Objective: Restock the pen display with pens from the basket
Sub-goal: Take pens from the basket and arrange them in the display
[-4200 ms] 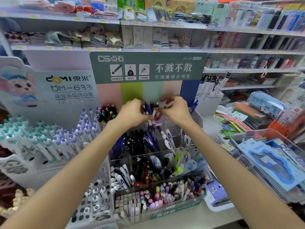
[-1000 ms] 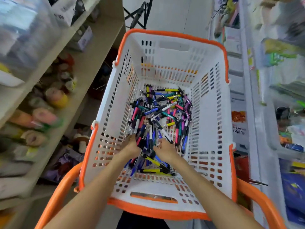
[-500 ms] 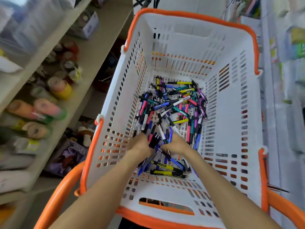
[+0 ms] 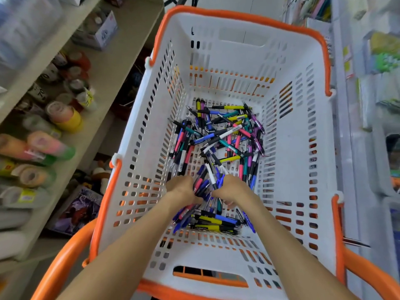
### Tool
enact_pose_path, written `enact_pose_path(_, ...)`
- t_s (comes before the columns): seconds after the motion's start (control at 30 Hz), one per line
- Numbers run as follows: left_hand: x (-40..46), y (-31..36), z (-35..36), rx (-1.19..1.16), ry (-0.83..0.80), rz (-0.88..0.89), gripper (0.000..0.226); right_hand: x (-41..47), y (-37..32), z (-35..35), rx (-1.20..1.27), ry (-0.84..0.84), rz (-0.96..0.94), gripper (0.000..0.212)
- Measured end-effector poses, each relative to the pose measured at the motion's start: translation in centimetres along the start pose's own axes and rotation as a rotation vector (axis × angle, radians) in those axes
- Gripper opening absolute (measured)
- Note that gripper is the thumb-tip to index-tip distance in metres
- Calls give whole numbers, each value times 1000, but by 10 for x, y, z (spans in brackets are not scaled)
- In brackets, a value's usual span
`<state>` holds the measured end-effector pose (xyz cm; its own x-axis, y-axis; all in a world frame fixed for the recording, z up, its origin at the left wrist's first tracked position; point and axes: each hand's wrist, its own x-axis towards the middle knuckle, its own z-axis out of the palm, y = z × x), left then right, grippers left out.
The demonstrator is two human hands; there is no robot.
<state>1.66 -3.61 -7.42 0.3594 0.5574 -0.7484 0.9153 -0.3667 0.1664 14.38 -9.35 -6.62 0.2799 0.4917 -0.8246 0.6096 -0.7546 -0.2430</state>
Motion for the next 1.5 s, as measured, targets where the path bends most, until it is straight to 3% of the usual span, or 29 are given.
enact_pose_path(0.2,7,-7,-3,-206,-181,-1,46,-4,3,-7,-144,45,-11,39)
enact_pose_path(0.27,5,-9,-8,-275,-225,12,37,-7,4,-11,-143,49,-12,43)
enact_pose_path(0.4,-9,-12,-31,-396,-247,-7,31,-14,6,-21,-87,13,-15,36)
enact_pose_path(0.6,-30,-12,-57,-919,-187,81,32,-30,4,-37,154,102,-177,41)
enact_pose_path(0.73,-43,-5,-65,-1215,-274,214,85,-43,-8,-46,555,154,-363,36)
enact_pose_path(0.8,-45,0,-67,-1289,-335,252,74,-49,-15,-52,746,133,-400,39)
enact_pose_path(0.9,-48,8,-65,-1298,-452,288,26,-54,-17,-60,938,28,-394,45)
enact_pose_path(0.97,-51,12,-63,-1257,-487,312,15,-57,-15,-62,1001,-68,-413,45)
enact_pose_path(1.07,-55,14,-62,-1191,-484,320,31,-57,-13,-62,1000,-73,-430,39)
enact_pose_path(1.2,-51,10,-60,-1213,-402,311,20,-55,-11,-62,990,-32,-436,35)
enact_pose_path(1.37,-43,8,-55,-919,-249,339,10,-54,-7,-66,983,-7,-398,34)
enact_pose_path(1.5,-43,13,-51,-833,-216,364,23,-50,-4,-64,914,22,-397,35)
